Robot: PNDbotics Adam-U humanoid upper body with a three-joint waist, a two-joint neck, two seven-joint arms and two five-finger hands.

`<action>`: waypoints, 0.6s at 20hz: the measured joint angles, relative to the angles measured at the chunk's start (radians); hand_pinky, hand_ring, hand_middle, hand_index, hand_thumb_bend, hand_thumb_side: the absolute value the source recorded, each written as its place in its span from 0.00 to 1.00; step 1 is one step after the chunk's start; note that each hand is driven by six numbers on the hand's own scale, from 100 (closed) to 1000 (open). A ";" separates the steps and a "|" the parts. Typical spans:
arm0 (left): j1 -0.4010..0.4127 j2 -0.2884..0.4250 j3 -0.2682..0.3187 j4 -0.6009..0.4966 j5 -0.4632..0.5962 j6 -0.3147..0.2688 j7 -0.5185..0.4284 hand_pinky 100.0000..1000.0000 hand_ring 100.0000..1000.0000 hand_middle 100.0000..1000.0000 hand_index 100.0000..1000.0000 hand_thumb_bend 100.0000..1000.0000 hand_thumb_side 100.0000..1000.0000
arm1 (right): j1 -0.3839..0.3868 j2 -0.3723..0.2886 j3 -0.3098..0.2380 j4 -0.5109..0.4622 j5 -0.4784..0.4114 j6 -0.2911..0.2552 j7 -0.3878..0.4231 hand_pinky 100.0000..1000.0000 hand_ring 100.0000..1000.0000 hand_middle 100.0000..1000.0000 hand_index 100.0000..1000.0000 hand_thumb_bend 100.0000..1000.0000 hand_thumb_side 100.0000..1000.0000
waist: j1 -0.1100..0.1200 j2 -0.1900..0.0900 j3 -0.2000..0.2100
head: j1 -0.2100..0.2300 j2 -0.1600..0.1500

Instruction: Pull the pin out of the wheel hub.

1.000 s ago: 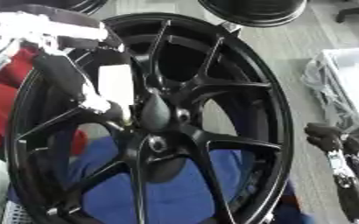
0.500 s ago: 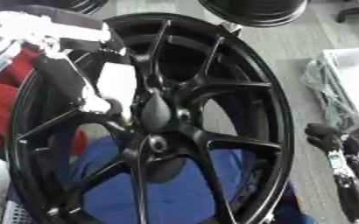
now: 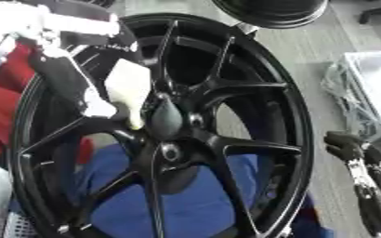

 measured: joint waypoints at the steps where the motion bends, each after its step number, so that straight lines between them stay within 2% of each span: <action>1: -0.002 0.000 0.022 -0.011 0.010 0.007 0.015 0.58 0.56 0.30 0.27 0.26 0.00 | 0.000 0.000 0.000 0.000 0.000 0.000 0.000 0.84 0.81 0.74 0.72 0.00 0.70 | 0.000 0.000 0.001 | -0.001 0.000; 8: 0.006 0.023 0.181 -0.041 0.117 0.048 0.172 0.53 0.55 0.27 0.23 0.26 0.00 | 0.009 0.000 -0.002 0.000 0.000 -0.004 -0.003 0.84 0.81 0.74 0.72 0.00 0.68 | -0.011 -0.007 0.018 | -0.006 0.010; 9: 0.024 0.036 0.203 -0.039 0.132 0.053 0.206 0.53 0.55 0.28 0.23 0.00 0.00 | 0.009 0.001 -0.003 0.000 0.000 -0.005 -0.004 0.84 0.81 0.74 0.72 0.00 0.69 | -0.012 -0.008 0.020 | -0.009 0.014; 10: 0.046 0.052 0.226 -0.032 0.148 0.057 0.244 0.51 0.55 0.27 0.22 0.26 0.00 | 0.010 0.001 -0.005 0.000 0.000 -0.006 -0.005 0.84 0.81 0.74 0.72 0.00 0.68 | -0.014 -0.010 0.022 | -0.011 0.018; 12: 0.103 0.092 0.273 -0.015 0.184 0.059 0.329 0.50 0.54 0.26 0.21 0.26 0.00 | 0.017 0.005 -0.007 0.000 0.000 -0.007 -0.006 0.84 0.81 0.74 0.72 0.00 0.68 | -0.020 -0.010 0.026 | -0.014 0.027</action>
